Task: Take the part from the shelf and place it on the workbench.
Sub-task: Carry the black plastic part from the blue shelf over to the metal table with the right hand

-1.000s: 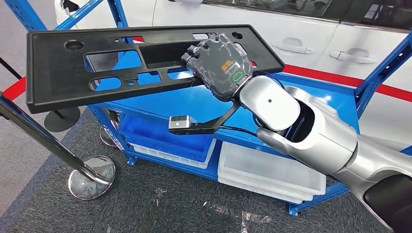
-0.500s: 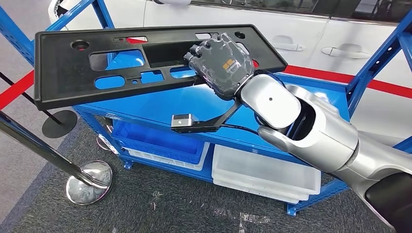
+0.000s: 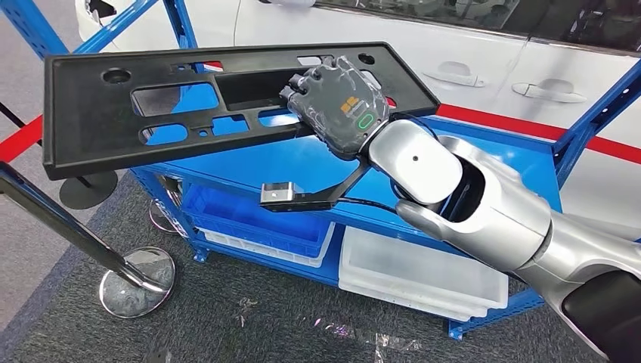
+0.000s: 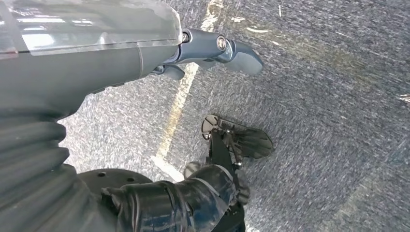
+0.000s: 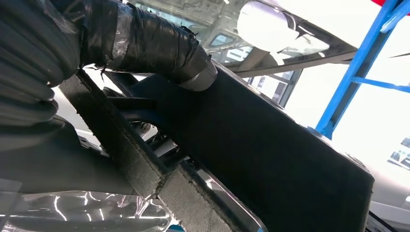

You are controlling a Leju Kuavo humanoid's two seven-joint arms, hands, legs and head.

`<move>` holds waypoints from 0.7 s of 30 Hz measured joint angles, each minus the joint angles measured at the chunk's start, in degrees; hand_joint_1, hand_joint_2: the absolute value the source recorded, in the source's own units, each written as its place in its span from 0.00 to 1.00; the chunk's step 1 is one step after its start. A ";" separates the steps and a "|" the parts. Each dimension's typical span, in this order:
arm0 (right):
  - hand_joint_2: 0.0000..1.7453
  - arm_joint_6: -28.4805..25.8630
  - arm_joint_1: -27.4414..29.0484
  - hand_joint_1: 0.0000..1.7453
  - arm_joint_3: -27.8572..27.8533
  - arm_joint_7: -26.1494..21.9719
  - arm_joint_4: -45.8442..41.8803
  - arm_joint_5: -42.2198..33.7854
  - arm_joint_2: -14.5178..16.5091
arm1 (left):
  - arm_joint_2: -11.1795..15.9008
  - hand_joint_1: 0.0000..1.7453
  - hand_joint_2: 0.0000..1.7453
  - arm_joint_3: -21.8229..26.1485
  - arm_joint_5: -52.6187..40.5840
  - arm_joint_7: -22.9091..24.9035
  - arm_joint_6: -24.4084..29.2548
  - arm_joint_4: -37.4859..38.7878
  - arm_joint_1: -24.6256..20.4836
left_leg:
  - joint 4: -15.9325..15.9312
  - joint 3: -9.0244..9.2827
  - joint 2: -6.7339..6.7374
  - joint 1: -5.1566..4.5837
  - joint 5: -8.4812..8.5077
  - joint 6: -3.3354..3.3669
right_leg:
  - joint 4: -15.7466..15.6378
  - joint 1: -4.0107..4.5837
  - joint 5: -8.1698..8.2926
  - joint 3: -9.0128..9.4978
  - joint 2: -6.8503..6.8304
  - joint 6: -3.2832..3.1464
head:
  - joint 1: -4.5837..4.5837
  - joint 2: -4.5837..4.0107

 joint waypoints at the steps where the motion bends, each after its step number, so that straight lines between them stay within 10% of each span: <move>1: 1.00 0.00 -0.03 1.00 0.00 -0.01 0.02 0.00 0.00 | -0.07 0.00 1.00 0.00 0.01 0.08 0.01 0.00 0.02 | -0.02 0.19 -0.10 -0.14 -0.08 0.08 | -3.98 0.31 2.02 1.80 0.00 -0.69 | 0.01 0.00; 4: 1.00 0.04 -0.21 1.00 0.00 -0.04 0.04 0.00 0.08 | -0.40 0.00 1.00 -0.02 0.04 0.42 0.11 0.00 0.00 | -0.08 0.29 -0.20 -0.37 -0.14 -0.12 | -11.84 1.12 4.48 5.77 -0.23 -2.36 | -0.09 0.01; 8: 1.00 0.12 -0.25 1.00 0.00 -0.06 0.05 0.00 0.18 | -0.43 0.00 1.00 -0.01 0.12 0.62 0.16 0.00 0.02 | 0.21 0.20 -0.08 -0.34 -0.61 -1.36 | -14.05 0.58 5.17 7.00 -0.40 -2.41 | -0.14 0.00; 12: 1.00 0.25 -0.25 1.00 0.02 -0.18 0.14 0.00 0.55 | -0.42 0.00 1.00 -0.02 0.16 0.55 0.11 0.00 0.06 | 11.46 -5.17 0.21 0.62 -6.09 -3.17 | -14.83 -0.05 5.53 7.54 -0.62 -2.29 | -0.20 0.00; 14: 1.00 0.33 -0.03 1.00 0.05 -0.29 0.24 0.00 0.68 | -0.40 0.00 1.00 -0.02 0.20 0.46 0.05 0.00 0.08 | 13.66 -6.45 0.32 1.20 -5.86 -3.96 | -14.46 -0.33 5.40 7.41 -0.63 -2.06 | -0.20 0.00; 17: 1.00 0.34 -0.02 1.00 0.07 -0.30 0.32 0.00 0.75 | -0.43 0.00 1.00 -0.02 0.23 0.39 0.03 0.00 0.05 | 4.91 -2.05 0.30 1.77 -1.31 -4.84 | -12.90 -0.91 4.63 6.88 -0.54 -0.91 | -0.31 0.00; 21: 1.00 0.39 -0.07 1.00 0.07 -0.35 0.44 -0.02 0.91 | -0.51 0.00 1.00 -0.02 0.25 0.38 0.08 0.00 -0.05 | 1.49 -0.67 -0.33 1.57 -0.37 -3.06 | -11.47 -0.81 4.24 5.89 -0.33 0.36 | -0.27 0.01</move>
